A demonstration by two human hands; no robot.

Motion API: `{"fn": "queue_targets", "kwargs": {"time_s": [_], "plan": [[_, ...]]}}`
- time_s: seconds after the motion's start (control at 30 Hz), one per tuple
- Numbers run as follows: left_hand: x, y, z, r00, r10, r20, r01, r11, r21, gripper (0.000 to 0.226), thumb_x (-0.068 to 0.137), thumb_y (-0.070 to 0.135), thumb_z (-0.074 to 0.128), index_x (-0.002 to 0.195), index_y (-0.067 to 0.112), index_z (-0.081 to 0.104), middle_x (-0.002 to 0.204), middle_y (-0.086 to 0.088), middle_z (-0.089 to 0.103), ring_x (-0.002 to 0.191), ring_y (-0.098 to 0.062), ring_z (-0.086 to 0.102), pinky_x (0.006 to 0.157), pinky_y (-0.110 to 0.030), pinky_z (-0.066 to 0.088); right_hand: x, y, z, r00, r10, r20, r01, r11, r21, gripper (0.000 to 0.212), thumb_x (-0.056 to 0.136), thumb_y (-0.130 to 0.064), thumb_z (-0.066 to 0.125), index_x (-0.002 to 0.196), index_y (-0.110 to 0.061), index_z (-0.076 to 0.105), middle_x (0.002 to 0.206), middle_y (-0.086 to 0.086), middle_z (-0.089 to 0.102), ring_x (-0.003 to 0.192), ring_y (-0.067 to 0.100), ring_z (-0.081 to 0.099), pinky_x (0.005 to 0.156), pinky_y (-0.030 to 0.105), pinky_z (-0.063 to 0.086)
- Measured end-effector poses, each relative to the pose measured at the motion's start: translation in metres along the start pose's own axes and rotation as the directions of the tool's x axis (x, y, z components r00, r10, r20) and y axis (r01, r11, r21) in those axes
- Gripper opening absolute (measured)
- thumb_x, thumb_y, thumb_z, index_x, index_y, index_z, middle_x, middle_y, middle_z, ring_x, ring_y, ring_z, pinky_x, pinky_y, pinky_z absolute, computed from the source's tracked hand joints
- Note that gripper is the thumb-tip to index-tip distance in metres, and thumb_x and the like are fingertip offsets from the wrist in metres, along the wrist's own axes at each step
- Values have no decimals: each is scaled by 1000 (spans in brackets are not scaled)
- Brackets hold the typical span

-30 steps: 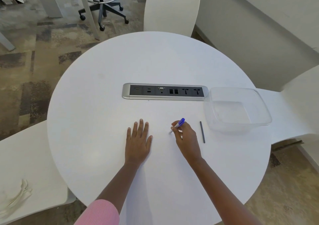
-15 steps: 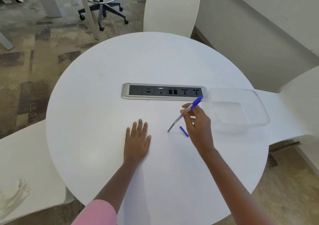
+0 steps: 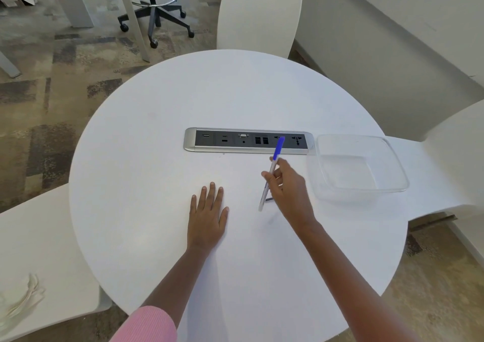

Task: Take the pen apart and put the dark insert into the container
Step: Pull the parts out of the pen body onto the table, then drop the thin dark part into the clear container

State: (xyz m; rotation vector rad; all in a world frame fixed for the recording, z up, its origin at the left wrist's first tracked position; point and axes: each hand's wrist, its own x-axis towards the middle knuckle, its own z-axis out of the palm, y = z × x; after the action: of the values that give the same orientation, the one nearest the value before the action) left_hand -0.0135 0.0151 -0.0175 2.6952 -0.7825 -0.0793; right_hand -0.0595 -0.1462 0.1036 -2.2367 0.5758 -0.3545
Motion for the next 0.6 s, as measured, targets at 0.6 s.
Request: {"fn": "queue_targets", "kwargs": {"time_s": [0.6], "plan": [[0, -1, 1, 1000, -2, 3, 2, 1000, 29, 51, 89, 29, 37, 133, 6, 50, 141, -17, 46, 128, -35, 44, 103, -54, 32, -7, 34, 76, 922, 262, 286, -116, 890, -441, 29, 93, -21, 44, 113, 0, 44, 112, 19, 56, 98, 33, 59, 78, 38, 49]]}}
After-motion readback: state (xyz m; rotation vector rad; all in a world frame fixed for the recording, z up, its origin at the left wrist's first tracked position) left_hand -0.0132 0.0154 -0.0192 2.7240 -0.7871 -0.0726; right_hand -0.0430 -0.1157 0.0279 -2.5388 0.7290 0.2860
